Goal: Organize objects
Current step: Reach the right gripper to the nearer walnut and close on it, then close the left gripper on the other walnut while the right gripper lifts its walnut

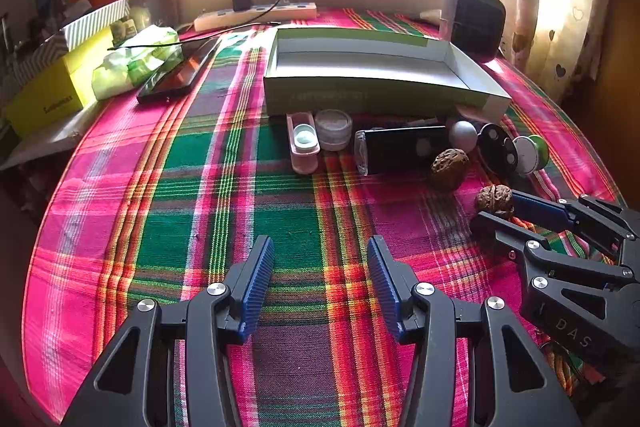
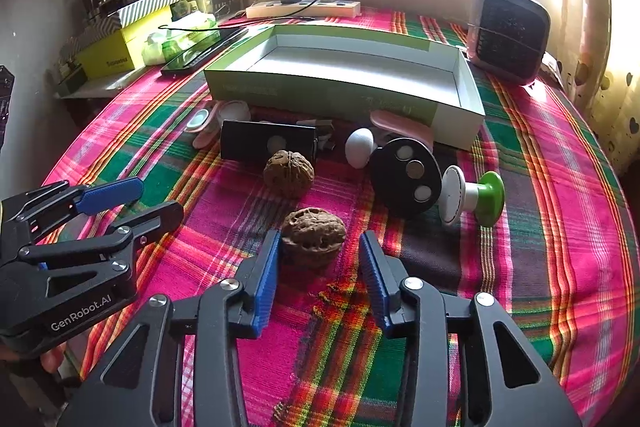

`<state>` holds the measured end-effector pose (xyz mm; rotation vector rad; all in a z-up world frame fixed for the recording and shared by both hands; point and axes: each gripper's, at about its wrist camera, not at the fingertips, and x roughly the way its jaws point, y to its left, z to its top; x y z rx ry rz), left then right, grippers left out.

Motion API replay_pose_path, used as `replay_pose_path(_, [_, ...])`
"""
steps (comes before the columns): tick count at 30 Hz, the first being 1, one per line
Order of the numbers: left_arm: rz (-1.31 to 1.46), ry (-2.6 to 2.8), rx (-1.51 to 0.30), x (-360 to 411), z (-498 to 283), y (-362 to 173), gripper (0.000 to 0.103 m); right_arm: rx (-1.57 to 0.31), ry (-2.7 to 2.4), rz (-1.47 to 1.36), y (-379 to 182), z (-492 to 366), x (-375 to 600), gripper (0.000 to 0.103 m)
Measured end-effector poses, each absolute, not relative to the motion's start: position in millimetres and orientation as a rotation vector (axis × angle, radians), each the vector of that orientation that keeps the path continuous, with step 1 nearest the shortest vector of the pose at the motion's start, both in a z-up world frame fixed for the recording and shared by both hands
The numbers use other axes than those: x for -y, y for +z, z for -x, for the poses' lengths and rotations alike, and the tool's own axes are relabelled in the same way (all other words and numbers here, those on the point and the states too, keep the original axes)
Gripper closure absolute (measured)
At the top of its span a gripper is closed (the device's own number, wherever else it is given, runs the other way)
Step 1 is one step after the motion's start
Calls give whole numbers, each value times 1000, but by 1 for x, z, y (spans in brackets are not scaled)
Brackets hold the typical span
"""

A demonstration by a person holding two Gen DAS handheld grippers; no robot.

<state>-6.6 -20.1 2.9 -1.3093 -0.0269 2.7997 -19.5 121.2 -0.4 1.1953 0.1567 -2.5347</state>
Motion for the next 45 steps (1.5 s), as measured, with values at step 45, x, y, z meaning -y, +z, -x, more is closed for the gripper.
replay_pose_path(45, [1243, 2591, -7, -47, 57, 7, 72, -65, -2576, -1188, -1, 18, -159, 70])
